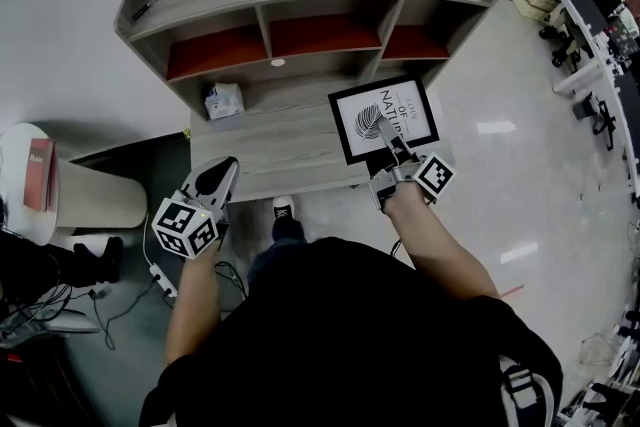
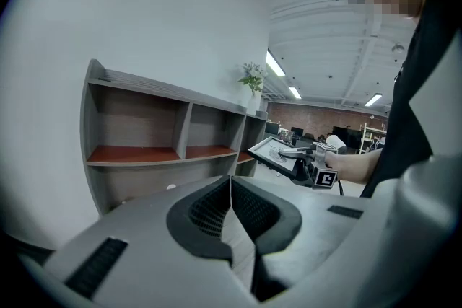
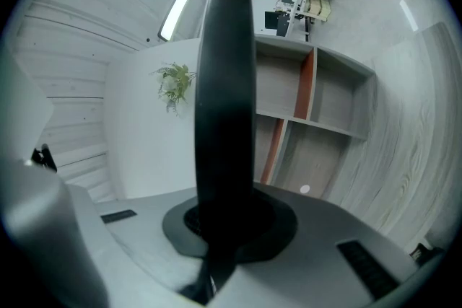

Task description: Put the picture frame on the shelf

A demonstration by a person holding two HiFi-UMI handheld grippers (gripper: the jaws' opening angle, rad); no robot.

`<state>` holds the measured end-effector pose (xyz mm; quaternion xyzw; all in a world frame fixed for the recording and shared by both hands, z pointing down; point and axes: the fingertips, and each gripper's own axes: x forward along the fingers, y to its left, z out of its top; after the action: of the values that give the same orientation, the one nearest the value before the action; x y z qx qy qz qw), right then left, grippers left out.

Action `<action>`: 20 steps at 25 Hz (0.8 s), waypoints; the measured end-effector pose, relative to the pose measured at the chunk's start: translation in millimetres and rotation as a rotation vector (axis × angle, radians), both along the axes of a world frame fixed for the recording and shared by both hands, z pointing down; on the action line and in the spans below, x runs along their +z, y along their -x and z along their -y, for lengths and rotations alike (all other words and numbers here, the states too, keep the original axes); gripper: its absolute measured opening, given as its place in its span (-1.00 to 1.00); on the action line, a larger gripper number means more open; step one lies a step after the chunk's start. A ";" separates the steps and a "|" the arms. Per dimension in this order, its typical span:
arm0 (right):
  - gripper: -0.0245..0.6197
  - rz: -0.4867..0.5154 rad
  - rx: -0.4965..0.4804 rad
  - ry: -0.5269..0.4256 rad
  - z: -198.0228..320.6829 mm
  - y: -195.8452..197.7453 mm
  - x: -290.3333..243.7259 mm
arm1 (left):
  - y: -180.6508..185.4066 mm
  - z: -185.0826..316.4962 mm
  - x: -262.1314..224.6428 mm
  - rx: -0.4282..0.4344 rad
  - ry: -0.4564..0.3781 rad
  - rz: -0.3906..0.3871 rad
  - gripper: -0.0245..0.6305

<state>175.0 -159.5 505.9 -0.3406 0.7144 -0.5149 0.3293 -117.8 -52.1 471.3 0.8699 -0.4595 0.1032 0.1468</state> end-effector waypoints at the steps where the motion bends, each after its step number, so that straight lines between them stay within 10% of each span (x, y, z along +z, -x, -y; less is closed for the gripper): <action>1: -0.86 -0.002 0.002 0.003 1.9 0.8 1.5 | -0.2 2.7 0.6 0.004 0.002 0.001 -0.85; 20: -0.85 0.003 0.015 0.005 42.8 19.9 -1.1 | 1.0 57.6 -1.3 0.058 0.010 0.007 -0.85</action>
<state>155.1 -202.3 504.8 -0.3459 0.7101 -0.5149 0.3331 -118.8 -109.7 470.0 0.8817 -0.4341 0.1127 0.1467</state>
